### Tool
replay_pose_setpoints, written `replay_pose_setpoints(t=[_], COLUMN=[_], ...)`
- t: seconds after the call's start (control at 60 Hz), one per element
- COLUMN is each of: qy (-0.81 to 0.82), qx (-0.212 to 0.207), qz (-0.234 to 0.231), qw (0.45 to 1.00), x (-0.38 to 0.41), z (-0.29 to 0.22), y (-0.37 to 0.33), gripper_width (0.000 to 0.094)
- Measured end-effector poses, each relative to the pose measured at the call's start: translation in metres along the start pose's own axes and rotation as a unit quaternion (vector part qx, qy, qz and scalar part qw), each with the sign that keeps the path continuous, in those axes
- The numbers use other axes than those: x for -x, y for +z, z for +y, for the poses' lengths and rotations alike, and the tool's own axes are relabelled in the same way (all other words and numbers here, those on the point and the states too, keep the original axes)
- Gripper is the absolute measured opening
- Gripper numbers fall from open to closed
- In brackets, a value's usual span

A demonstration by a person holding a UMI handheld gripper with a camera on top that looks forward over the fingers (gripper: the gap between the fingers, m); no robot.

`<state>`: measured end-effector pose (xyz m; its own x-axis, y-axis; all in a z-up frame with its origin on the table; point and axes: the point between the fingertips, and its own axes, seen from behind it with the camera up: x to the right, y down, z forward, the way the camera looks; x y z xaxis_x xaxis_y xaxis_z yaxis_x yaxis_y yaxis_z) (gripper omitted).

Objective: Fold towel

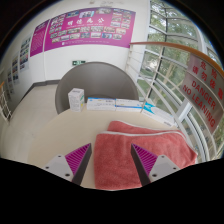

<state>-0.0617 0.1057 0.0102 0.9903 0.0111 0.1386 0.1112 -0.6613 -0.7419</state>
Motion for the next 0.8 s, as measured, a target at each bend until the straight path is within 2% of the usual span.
replay_pose_setpoints(t=[0.067, 0.117, 0.2, 0.233, 0.25, 0.367, 0.467, 0.583, 0.667, 0.733, 0.8], qy=[0.000, 0.000, -0.022, -0.031, -0.031, -0.006, 0.035, 0.093, 0.119, 0.134, 0.141], qx=[0.019, 0.022, 0.015, 0.015, 0.014, 0.030, 0.029, 0.010, -0.014, -0.023, -0.023], qz=[-0.010, -0.027, -0.029, -0.025, -0.019, -0.052, -0.122, -0.227, -0.269, -0.268, -0.245], qw=[1.000, 0.999, 0.999, 0.999, 0.999, 0.998, 0.992, 0.969, 0.956, 0.954, 0.959], x=[0.001, 0.003, 0.002, -0.004, -0.008, 0.004, 0.039, 0.079, 0.079, 0.064, 0.030], z=[0.010, 0.012, 0.011, 0.011, 0.010, 0.012, -0.005, -0.045, -0.075, -0.088, -0.084], y=[0.019, 0.022, 0.025, 0.025, 0.025, 0.015, -0.015, -0.078, -0.114, -0.127, -0.109], gripper_width=[0.0709, 0.0587, 0.0277, 0.0112, 0.0067, 0.0054, 0.0049, 0.0048, 0.0050, 0.0049, 0.0051])
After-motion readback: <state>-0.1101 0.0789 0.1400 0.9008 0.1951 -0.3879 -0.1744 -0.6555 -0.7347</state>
